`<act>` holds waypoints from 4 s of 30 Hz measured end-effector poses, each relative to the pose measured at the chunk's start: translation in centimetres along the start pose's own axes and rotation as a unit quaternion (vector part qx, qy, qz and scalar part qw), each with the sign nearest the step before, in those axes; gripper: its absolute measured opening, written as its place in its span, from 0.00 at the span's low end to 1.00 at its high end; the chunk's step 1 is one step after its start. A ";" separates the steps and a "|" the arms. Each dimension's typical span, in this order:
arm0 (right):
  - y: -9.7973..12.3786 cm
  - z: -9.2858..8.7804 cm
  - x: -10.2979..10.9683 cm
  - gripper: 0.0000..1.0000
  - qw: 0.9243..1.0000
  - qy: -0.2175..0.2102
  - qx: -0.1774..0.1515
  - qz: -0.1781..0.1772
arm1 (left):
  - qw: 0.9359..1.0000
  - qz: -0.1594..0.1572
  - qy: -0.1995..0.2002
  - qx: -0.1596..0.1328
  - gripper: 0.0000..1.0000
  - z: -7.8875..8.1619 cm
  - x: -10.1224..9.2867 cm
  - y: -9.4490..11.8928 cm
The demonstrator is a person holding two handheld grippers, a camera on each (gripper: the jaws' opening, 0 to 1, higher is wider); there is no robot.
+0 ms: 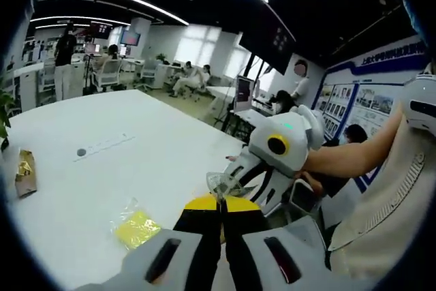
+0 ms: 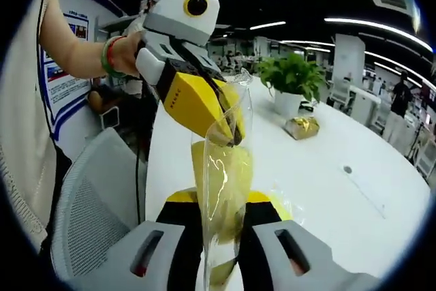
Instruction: Compare the silicone blocks by pressing each to a similar depth, holding the contact briefly, and releasing to observe deformation and rebound differences across the visible hardness samples.
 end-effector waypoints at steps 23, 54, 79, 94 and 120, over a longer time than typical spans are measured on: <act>0.2 -0.8 0.1 0.12 1.000 0.019 0.001 -0.001 | 1.000 0.001 0.014 0.012 0.00 -0.3 -0.5 -0.8; 0.2 -1.3 0.9 0.23 1.000 -0.002 0.016 0.024 | 0.999 -0.005 0.044 0.017 0.00 -1.3 -1.0 -0.7; 4.9 -3.5 2.5 0.53 0.997 -0.053 -0.005 -0.048 | 0.995 0.005 0.094 0.009 0.00 -3.4 -1.3 -1.9; 14.2 -10.7 6.5 0.63 0.955 -0.203 0.026 -0.215 | 0.987 0.004 0.158 -0.017 0.00 -3.6 -0.6 -10.1; 14.5 -14.7 3.2 0.63 0.940 -0.265 0.054 -0.209 | 0.960 0.072 0.269 -0.028 0.00 -3.9 10.6 -21.2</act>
Point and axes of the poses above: the point that each gripper's makers call its tool centre point, and the gripper's own axes: y roughly backward along the fingers, x roughly to its left, z roughly out of its top, the point moved 9 cm from there along y, roughly backward along the fingers, and after that the axes turned 4 degrees about x, right-handed, at the moved point
